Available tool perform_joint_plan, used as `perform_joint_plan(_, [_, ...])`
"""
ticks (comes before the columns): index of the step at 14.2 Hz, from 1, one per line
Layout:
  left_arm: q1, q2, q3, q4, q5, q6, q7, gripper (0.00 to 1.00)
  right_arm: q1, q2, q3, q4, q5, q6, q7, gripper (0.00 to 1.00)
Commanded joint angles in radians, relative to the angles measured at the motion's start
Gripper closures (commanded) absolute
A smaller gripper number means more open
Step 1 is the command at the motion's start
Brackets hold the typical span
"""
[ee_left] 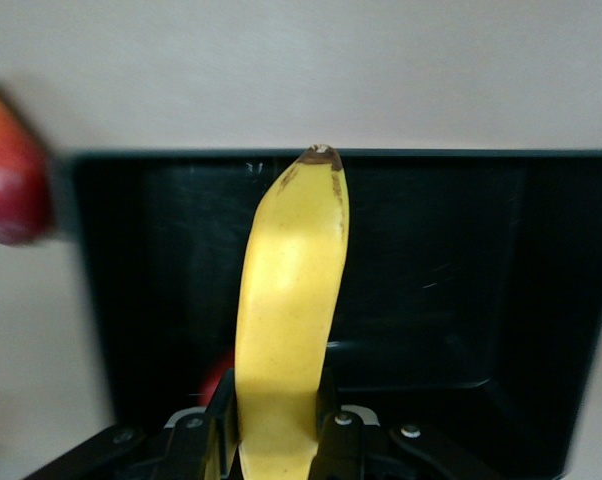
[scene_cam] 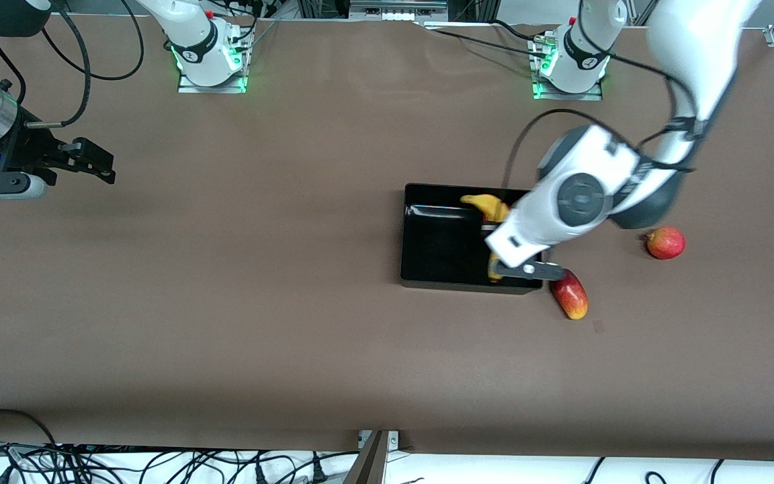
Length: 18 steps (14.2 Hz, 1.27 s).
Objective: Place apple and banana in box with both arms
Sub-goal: 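Lift the banana with the left gripper and lower it into the box, then open the left gripper to release the banana and withdraw it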
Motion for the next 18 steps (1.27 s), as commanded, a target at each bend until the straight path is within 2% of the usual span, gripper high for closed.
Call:
perform_joint_plan(1, [-0.045,0.045,0.004,-0.03,0.002,0.084,-0.155,1.0,-0.015,-0.001,0.01,0.008,0.018,-0.01,-0.006,0.0])
perform_joint_plan(3, [-0.063,0.071,0.009,-0.053,0.005,0.131,-0.21,1.0,-0.016,-0.001,0.01,0.008,0.017,-0.01,-0.006,0.0])
perform_joint_plan(8, [-0.062,0.085,0.044,-0.09,0.011,0.18,-0.212,1.0,-0.015,-0.001,0.01,0.01,0.017,-0.01,-0.006,0.0])
perform_joint_plan(11, [-0.063,0.119,0.055,-0.089,0.082,0.187,-0.212,1.0,-0.015,-0.001,0.01,0.01,0.018,-0.01,-0.005,0.0])
perform_joint_plan(13, [-0.063,0.129,0.07,-0.09,0.088,0.202,-0.212,1.0,-0.015,-0.001,0.01,0.01,0.018,-0.01,-0.006,0.0])
perform_joint_plan(14, [-0.063,0.139,0.07,-0.093,0.087,0.216,-0.213,0.93,-0.015,-0.001,0.01,0.01,0.017,-0.01,-0.006,0.0])
perform_joint_plan(17, [-0.063,0.146,0.07,-0.087,0.087,0.219,-0.242,0.0,-0.015,-0.003,0.01,0.01,0.018,-0.01,-0.005,0.0])
perform_joint_plan(18, [-0.063,0.142,0.07,-0.087,0.087,0.214,-0.242,0.0,-0.015,-0.003,0.01,0.01,0.018,-0.01,-0.006,0.0])
